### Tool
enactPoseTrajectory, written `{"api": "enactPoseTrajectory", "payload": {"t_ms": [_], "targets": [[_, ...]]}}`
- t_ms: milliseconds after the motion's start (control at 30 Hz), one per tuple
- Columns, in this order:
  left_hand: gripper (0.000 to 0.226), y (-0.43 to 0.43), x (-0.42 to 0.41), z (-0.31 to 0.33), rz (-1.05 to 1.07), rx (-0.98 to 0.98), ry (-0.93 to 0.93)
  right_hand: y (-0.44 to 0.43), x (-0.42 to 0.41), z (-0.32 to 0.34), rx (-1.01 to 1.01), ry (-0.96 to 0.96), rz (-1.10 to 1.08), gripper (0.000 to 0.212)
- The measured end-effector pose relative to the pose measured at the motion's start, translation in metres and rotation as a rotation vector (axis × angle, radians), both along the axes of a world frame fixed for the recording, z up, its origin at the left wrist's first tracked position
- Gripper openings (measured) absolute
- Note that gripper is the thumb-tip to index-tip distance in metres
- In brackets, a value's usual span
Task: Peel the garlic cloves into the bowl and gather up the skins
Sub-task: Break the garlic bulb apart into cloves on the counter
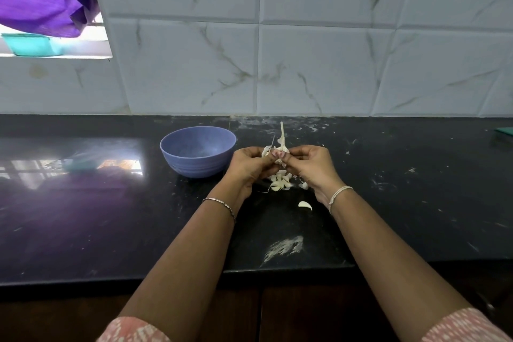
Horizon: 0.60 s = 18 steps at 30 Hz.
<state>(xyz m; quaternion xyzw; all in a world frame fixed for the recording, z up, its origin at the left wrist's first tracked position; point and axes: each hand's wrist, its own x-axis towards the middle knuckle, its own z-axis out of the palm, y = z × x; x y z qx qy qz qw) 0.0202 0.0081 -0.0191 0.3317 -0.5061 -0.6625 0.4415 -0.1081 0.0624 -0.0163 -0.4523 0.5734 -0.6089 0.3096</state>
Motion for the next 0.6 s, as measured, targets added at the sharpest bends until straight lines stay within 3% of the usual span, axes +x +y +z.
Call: {"api": "enactPoseTrajectory", "payload": {"t_ms": [400, 600], "targets": [[0.01, -0.0014, -0.0009, -0.0009, -0.002, 0.067, 0.034, -0.0017, -0.0018, 0.0, 0.02, -0.161, 0.057, 0.006], [0.021, -0.0023, 0.0008, 0.001, 0.131, -0.121, -0.14, -0.0006, -0.0005, 0.003, -0.011, -0.124, -0.009, 0.009]]}}
